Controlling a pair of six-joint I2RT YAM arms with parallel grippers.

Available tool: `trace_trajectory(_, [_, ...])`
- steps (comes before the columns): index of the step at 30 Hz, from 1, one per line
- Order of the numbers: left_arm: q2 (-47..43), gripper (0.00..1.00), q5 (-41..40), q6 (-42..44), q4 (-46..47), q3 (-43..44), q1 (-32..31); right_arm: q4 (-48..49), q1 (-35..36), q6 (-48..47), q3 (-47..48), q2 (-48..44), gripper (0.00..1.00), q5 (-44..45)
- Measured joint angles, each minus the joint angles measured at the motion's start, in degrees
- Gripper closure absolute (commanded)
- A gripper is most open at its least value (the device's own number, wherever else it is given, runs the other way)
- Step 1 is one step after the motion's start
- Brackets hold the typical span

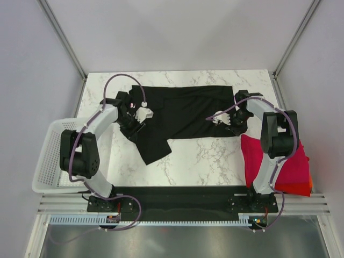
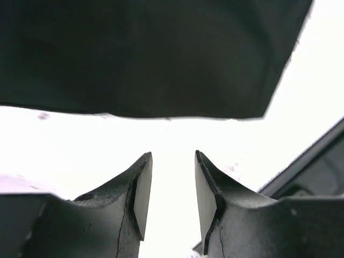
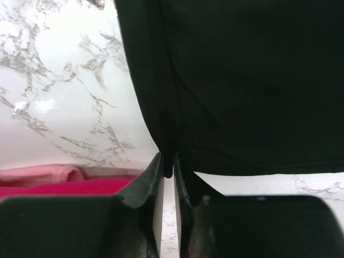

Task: Fold and stack the t-shirts
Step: Fold the tshirt

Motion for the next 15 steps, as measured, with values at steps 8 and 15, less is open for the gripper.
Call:
trace_trajectory(8, [-8.5,0.53,-1.3,9.0,-3.9,-11.9,-4.7,0.6,-0.2,1.0,0.0,0.0,1.00,-0.1])
trace_trajectory(15, [-9.8,0.55,-2.6,10.9,-4.9,-15.6,-7.4,0.6,-0.3,1.5,0.2,0.2,1.00,-0.3])
